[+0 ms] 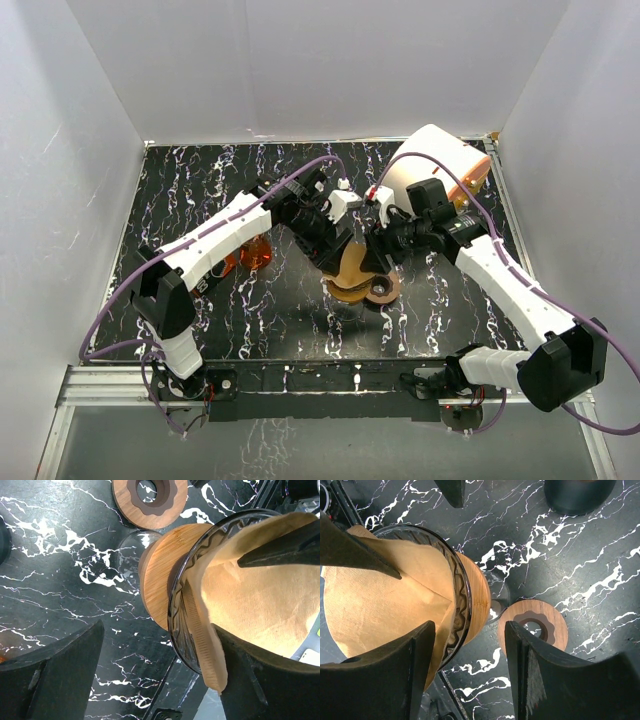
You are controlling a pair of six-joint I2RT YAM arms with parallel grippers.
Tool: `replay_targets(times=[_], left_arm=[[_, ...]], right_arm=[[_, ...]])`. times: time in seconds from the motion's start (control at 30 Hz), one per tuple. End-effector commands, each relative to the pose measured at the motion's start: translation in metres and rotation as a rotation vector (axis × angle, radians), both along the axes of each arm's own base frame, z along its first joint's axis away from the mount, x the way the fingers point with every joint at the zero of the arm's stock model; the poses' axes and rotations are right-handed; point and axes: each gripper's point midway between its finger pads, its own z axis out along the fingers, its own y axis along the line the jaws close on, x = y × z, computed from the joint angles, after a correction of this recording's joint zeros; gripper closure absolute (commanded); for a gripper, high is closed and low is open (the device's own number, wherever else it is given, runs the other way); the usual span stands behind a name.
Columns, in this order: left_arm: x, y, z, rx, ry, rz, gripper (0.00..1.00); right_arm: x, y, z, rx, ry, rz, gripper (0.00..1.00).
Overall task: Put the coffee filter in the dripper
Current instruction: Place the coffee filter in the coffee dripper.
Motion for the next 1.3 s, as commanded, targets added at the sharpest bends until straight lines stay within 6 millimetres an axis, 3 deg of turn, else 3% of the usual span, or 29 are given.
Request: replay_targets(times=[0.0, 0.4, 0.97, 1.27], left_arm=[[-0.004, 0.008, 0.006, -0.009, -0.016, 0.007, 0.18], [-0.005, 0.012, -0.003, 0.006, -0.016, 0.010, 0.15], [-0.014, 0.007, 0.036, -0.087, -0.058, -0.059, 0.05], [-0.013, 0.007, 0.044, -0.097, -0.075, -0.069, 0.03]], right_arm=[[0.006, 0.005, 0.002, 0.004, -0.043, 0.000, 0.45], [0.008, 0.003, -0.001, -0.024, -0.076, -0.004, 0.44], [0.007, 0.010, 0.025, 0.013, -0.094, 0.041, 0.34], [0.002, 0.015, 0.036, 0.043, -0.094, 0.079, 0.30]])
